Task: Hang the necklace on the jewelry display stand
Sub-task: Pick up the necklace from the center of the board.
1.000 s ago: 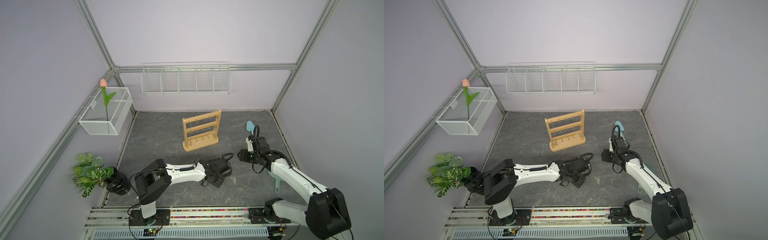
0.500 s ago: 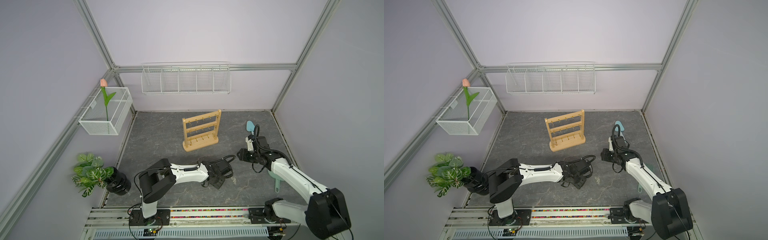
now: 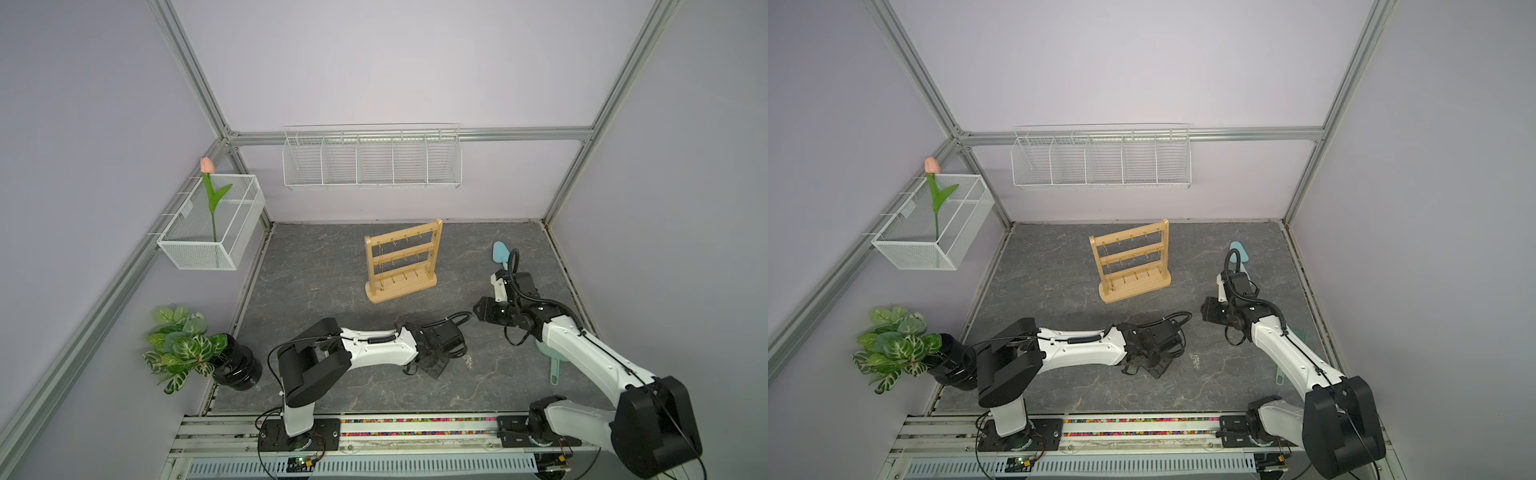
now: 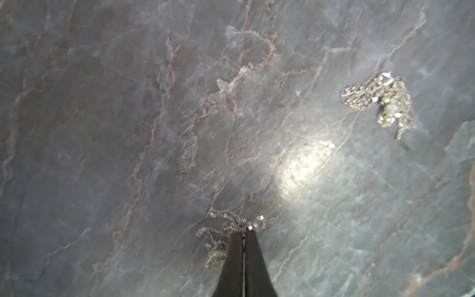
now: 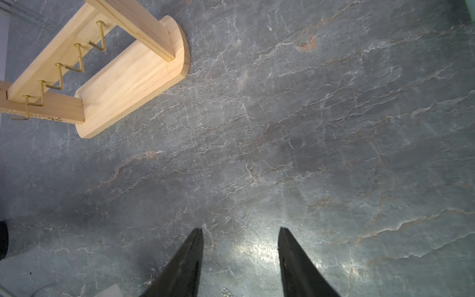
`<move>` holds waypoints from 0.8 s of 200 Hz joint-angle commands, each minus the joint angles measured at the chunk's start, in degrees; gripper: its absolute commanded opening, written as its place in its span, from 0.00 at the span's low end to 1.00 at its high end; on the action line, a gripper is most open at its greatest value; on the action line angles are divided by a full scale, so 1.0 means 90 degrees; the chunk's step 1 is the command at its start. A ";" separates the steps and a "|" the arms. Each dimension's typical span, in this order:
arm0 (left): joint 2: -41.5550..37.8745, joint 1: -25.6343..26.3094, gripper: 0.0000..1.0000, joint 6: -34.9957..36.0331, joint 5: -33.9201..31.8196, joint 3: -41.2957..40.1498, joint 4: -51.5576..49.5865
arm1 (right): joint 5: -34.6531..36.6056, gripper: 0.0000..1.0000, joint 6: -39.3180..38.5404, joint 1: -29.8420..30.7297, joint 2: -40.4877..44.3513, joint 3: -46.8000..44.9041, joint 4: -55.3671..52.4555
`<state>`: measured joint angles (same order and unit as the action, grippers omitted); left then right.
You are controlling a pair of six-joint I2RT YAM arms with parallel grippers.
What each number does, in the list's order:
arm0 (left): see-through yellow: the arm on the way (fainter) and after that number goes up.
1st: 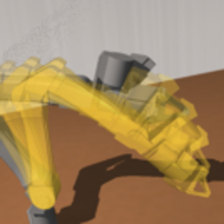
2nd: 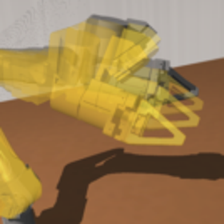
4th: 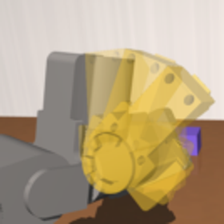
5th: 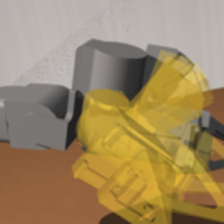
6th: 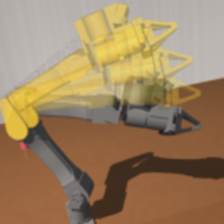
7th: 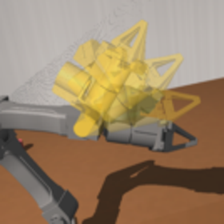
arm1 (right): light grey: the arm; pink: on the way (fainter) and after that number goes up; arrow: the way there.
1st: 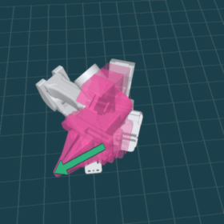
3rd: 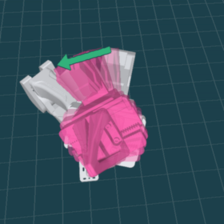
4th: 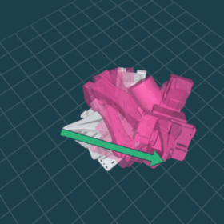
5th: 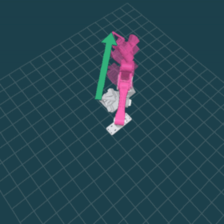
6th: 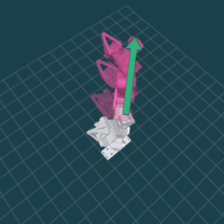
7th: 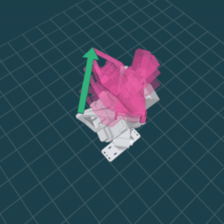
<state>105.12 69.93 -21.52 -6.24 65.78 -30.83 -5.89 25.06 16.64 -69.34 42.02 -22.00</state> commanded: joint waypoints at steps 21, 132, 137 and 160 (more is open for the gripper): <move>-0.0615 0.0019 0.00 -0.0292 -0.0279 0.0241 -0.0012 | -0.0127 0.50 -0.0089 0.0030 0.0068 0.0038 0.0070; -0.2478 -0.0605 0.00 -0.0669 -0.0815 0.0288 -0.0182 | -0.1418 0.51 -0.0547 0.0935 0.0143 -0.0462 0.1714; -0.2549 -0.0629 0.00 -0.0658 -0.0815 0.0298 -0.0196 | -0.1685 0.51 -0.0583 0.0978 0.0179 -0.0613 0.2074; -0.2820 -0.0709 0.00 -0.0535 -0.1000 0.0358 -0.0272 | -0.2660 0.52 -0.0553 0.1041 0.0398 -0.1319 0.3683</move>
<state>81.97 64.20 -26.70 -12.27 67.07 -31.88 -18.37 22.04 25.39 -68.14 35.35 -5.04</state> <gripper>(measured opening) 0.044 0.513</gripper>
